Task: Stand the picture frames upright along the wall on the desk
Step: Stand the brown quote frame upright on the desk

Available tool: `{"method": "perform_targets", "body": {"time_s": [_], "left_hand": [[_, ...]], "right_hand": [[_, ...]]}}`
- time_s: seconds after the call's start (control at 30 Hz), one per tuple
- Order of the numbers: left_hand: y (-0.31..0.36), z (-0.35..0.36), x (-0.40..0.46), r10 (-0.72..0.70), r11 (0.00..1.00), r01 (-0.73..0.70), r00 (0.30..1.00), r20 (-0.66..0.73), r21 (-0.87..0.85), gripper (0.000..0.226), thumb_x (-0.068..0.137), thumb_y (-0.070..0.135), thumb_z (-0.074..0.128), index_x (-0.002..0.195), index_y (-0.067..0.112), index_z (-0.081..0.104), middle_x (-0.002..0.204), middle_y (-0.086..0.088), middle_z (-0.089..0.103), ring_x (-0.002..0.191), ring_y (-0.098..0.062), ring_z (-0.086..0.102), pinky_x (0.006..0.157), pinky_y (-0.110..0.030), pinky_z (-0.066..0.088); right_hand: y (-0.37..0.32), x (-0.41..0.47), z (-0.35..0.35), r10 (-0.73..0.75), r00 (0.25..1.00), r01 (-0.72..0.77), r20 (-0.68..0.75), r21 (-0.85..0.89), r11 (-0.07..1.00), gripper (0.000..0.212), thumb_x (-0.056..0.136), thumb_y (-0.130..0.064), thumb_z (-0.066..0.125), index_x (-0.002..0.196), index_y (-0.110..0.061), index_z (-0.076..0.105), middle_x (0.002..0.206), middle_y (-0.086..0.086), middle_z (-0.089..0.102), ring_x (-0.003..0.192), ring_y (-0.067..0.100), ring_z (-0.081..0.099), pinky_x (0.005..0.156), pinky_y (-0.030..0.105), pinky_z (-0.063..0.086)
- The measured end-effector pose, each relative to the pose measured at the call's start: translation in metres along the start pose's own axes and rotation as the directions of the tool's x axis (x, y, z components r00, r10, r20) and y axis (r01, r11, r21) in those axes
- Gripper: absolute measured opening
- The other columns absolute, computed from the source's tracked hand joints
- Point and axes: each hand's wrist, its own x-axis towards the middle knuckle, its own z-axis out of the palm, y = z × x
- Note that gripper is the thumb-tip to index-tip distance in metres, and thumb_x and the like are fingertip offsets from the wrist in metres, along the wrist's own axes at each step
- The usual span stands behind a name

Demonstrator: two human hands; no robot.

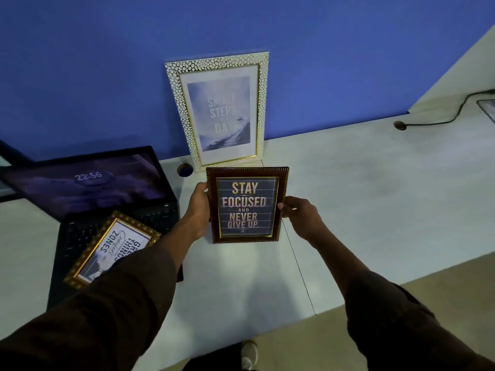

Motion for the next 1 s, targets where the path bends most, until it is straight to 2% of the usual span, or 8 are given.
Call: {"method": "perform_targets", "body": {"time_s": [0.13, 0.23, 0.5, 0.57, 0.7, 0.8, 0.9, 1.0], "left_hand": [[-0.004, 0.006, 0.030, -0.046, 0.999, 0.046, 0.999, -0.010, -0.018, 0.055, 0.105, 0.044, 0.023, 0.087, 0.021, 0.070, 0.076, 0.001, 0.079, 0.075, -0.017, 0.072, 0.072, -0.034, 0.050], [-0.005, 0.009, 0.038, -0.093, 0.994, 0.094, 0.995, 0.028, -0.050, 0.054, 0.104, 0.047, 0.027, 0.087, 0.021, 0.071, 0.078, 0.000, 0.079, 0.072, -0.019, 0.075, 0.072, -0.036, 0.051], [-0.007, 0.016, 0.035, -0.068, 0.995, 0.072, 0.996, 0.062, -0.066, 0.056, 0.102, 0.056, 0.028, 0.091, 0.022, 0.072, 0.078, 0.001, 0.080, 0.070, -0.018, 0.077, 0.070, -0.035, 0.060], [-0.011, 0.014, 0.034, -0.073, 0.996, 0.074, 0.997, 0.021, -0.052, 0.061, 0.099, 0.063, 0.027, 0.095, 0.024, 0.074, 0.085, -0.001, 0.081, 0.078, -0.021, 0.077, 0.087, -0.043, 0.058], [-0.017, 0.016, 0.017, -0.052, 0.994, 0.063, 0.991, -0.124, 0.086, 0.056, 0.103, 0.057, 0.017, 0.089, 0.028, 0.063, 0.076, 0.008, 0.071, 0.067, -0.011, 0.067, 0.079, -0.031, 0.048], [-0.024, 0.012, -0.003, -0.018, 0.993, 0.037, 0.984, -0.175, 0.110, 0.054, 0.104, 0.055, 0.018, 0.099, 0.021, 0.060, 0.102, 0.000, 0.068, 0.082, -0.013, 0.060, 0.094, -0.035, 0.035], [-0.034, 0.000, -0.014, 0.008, 0.988, 0.023, 0.979, -0.202, 0.151, 0.070, 0.102, 0.059, 0.017, 0.143, 0.011, 0.048, 0.152, -0.009, 0.047, 0.135, -0.026, 0.047, 0.115, -0.041, 0.026], [-0.045, -0.008, -0.040, 0.034, 0.983, 0.008, 0.975, -0.222, 0.184, 0.076, 0.099, 0.065, 0.018, 0.150, 0.014, 0.042, 0.160, -0.007, 0.037, 0.146, -0.027, 0.034, 0.119, -0.047, 0.021]], "right_hand": [[0.013, 0.019, 0.000, 0.031, 0.997, -0.029, 0.066, -0.042, 0.999, 0.030, 0.101, -0.035, 0.055, 0.115, -0.015, 0.073, 0.103, -0.004, 0.072, 0.079, 0.002, 0.066, 0.075, 0.027, 0.053], [0.021, 0.025, -0.008, 0.041, 0.992, -0.034, 0.120, -0.055, 0.998, 0.031, 0.098, -0.044, 0.059, 0.109, -0.020, 0.076, 0.102, -0.003, 0.077, 0.090, 0.014, 0.072, 0.087, 0.043, 0.060], [0.019, 0.032, -0.015, 0.048, 0.985, -0.037, 0.165, -0.065, 0.997, 0.034, 0.098, -0.042, 0.059, 0.113, -0.016, 0.075, 0.105, 0.003, 0.077, 0.098, 0.021, 0.073, 0.090, 0.051, 0.059], [0.017, 0.029, -0.012, 0.061, 0.988, -0.054, 0.141, -0.058, 0.997, 0.037, 0.098, -0.043, 0.057, 0.116, -0.015, 0.072, 0.110, 0.004, 0.076, 0.100, 0.022, 0.072, 0.091, 0.049, 0.058], [0.019, 0.017, -0.006, 0.119, 0.991, -0.111, 0.066, -0.109, 0.988, 0.048, 0.097, -0.047, 0.057, 0.133, -0.015, 0.061, 0.121, 0.007, 0.072, 0.110, 0.024, 0.068, 0.088, 0.033, 0.049], [0.026, 0.001, -0.003, 0.178, 0.983, -0.171, 0.050, -0.127, 0.977, 0.058, 0.094, -0.052, 0.059, 0.139, -0.016, 0.056, 0.126, 0.008, 0.070, 0.115, 0.025, 0.065, 0.088, 0.031, 0.045], [0.030, -0.014, -0.002, 0.201, 0.979, -0.194, 0.043, -0.129, 0.973, 0.061, 0.093, -0.054, 0.060, 0.139, -0.014, 0.055, 0.127, 0.010, 0.070, 0.119, 0.025, 0.063, 0.087, 0.029, 0.042], [0.027, -0.040, 0.004, 0.191, 0.980, -0.183, 0.057, -0.129, 0.975, 0.060, 0.095, -0.051, 0.059, 0.138, -0.010, 0.056, 0.130, 0.011, 0.068, 0.122, 0.027, 0.062, 0.095, 0.033, 0.045]]}}
